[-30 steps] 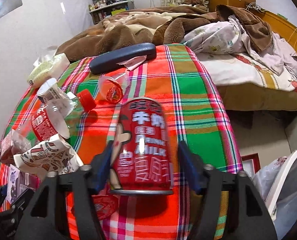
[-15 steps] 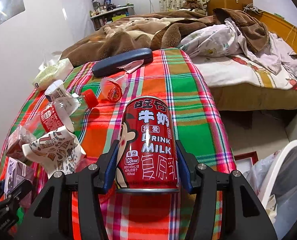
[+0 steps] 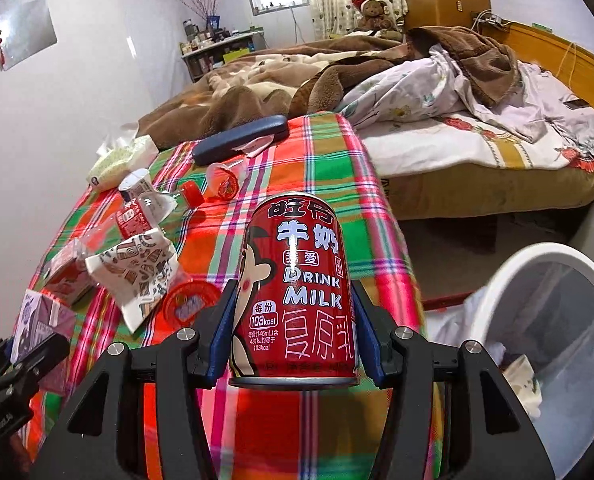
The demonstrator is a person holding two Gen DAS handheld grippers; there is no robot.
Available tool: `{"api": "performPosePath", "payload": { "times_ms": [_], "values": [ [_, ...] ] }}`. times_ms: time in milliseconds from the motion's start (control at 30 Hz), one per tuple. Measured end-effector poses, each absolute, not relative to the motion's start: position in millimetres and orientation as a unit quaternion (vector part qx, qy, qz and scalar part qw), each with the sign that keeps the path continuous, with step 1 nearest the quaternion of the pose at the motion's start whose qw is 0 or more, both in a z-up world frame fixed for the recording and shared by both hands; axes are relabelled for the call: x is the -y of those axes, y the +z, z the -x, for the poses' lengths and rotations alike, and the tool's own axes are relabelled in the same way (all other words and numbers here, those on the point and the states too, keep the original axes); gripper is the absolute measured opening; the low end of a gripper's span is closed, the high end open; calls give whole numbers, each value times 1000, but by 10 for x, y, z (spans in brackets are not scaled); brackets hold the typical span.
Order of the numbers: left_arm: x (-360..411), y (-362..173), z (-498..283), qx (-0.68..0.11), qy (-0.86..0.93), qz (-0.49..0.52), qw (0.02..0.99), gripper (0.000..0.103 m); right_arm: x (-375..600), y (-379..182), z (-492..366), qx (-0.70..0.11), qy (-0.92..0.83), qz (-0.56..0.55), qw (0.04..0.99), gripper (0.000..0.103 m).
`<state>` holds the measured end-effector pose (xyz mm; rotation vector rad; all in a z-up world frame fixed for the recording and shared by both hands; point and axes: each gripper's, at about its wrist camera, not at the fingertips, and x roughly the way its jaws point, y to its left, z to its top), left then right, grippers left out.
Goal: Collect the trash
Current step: 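Grasp the red milk can with the right tool while the left tool grasps the purple juice carton, then carry the can and carton over the white bin and open both tools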
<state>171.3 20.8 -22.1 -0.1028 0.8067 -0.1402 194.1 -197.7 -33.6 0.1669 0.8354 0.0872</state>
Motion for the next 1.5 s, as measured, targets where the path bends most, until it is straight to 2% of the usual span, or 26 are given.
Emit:
{"api": "performPosePath", "payload": {
  "times_ms": [800,1200,1500],
  "values": [
    [1217,99,-1394,-354,-200,-22,913,57,2900,-83,-1164,-348,-43,-108,930,54],
    [1938,73,-1348,-356,-256,-53,897,57,3373,-181,-976,-352,-88,-127,923,54],
    [2486,-115,-1435,-381,-305,-70,870,57,3661,-361,-921,-383,-117,-126,907,54]
  ]
}}
